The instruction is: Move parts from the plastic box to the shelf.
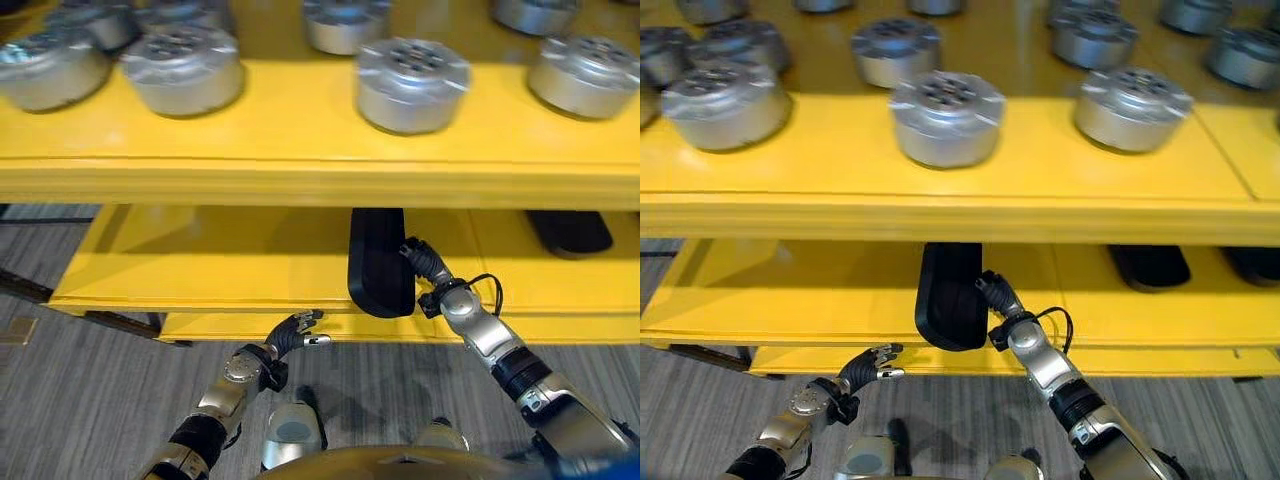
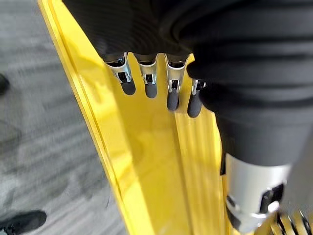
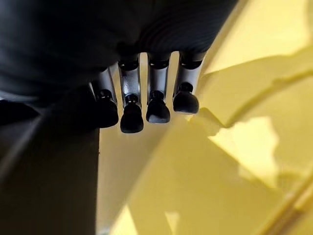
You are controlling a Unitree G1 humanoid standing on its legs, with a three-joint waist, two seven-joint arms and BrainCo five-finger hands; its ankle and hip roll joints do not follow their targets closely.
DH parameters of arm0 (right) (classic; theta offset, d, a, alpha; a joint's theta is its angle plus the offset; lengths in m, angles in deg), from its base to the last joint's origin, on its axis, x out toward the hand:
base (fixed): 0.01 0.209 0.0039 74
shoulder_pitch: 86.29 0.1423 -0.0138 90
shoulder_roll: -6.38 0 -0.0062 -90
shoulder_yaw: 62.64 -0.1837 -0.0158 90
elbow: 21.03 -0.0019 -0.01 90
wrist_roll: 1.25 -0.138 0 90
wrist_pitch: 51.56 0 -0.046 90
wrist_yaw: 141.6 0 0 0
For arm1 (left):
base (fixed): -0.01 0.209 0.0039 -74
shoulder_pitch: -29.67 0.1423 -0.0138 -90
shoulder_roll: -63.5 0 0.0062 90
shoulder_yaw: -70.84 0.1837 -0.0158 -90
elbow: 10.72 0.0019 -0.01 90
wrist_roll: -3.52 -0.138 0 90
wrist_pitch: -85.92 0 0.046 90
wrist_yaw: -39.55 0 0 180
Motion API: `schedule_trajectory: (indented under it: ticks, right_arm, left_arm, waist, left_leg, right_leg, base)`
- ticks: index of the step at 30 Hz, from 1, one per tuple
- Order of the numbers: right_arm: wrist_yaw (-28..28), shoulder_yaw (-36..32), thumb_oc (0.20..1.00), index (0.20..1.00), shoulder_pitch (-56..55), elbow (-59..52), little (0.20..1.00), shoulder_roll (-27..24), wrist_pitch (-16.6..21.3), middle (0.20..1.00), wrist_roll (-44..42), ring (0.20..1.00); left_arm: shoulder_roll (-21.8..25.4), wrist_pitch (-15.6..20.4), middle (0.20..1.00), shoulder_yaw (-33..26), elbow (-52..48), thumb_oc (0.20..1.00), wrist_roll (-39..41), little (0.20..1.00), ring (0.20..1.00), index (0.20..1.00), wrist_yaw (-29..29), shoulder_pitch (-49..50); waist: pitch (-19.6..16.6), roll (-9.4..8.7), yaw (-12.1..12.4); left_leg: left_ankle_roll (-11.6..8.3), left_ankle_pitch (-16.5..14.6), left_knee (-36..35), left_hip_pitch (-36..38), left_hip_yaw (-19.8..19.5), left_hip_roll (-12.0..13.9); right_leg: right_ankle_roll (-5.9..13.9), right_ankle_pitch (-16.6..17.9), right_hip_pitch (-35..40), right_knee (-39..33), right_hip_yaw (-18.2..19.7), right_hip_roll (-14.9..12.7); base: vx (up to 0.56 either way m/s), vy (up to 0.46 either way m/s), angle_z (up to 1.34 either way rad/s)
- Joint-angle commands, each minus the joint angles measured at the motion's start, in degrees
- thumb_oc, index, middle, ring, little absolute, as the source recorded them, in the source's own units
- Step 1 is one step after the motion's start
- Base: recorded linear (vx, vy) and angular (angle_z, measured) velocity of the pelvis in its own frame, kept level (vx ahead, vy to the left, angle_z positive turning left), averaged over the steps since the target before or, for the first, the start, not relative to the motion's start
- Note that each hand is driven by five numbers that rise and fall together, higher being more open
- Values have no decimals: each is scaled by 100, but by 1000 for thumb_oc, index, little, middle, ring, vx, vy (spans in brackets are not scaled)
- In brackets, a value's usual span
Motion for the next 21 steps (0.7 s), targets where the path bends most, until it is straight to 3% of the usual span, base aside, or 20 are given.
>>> schedule_trajectory:
  ticks: [1, 5, 10, 13, 21]
  right_arm:
    - [-130, -195, 200, 200, 299, -187, 200, -247, 572, 200, 166, 200]
    - [-299, -212, 200, 200, 384, -229, 200, -264, 496, 200, 311, 200]
    - [-444, -297, 200, 200, 527, -65, 200, -296, 354, 200, 351, 200]
    - [-436, -354, 200, 200, 806, 258, 200, -307, 381, 200, 442, 200]
    - [-308, -188, 200, 200, 1341, 733, 200, -640, -49, 200, 685, 200]
  left_arm:
    - [-85, 339, 1000, 203, -153, 1000, -58, 1000, 1000, 1000, 218, 243]
    - [42, 471, 1000, 206, -110, 1000, 80, 1000, 1000, 1000, 299, 170]
    - [33, 430, 1000, 289, -136, 1000, 136, 1000, 1000, 1000, 243, 45]
    - [88, 411, 1000, 292, -164, 1000, 202, 1000, 1000, 1000, 153, -38]
    - [25, 368, 1000, 274, -107, 1000, 277, 1000, 1000, 1000, 42, -101]
  waist:
    - [-360, 289, 97]
    - [-285, 256, 166]
    - [-153, 151, 235]
    - [-51, 59, 327]
    - [-70, 63, 427]
  left_leg:
    - [-386, 520, -526, 235, -643, 494]
    - [-174, 466, -584, 206, -596, 274]
    - [52, 337, -598, 165, -628, 34]
    - [16, 256, -561, 100, -626, 54]
    - [-305, 495, -434, -53, -487, 485]
  right_leg:
    - [337, -707, -194, 204, 90, 557]
    - [431, -728, -301, 447, 125, 554]
    - [505, -458, -609, 943, 304, 497]
    - [636, 61, -743, 533, 340, 265]
    - [466, -566, -380, 124, 74, 630]
  base:
    - [22, 290, 14]
    - [-20, 252, 13]
    - [-19, 62, 10]
    - [-45, -160, 4]
    - [-1, -148, -7]
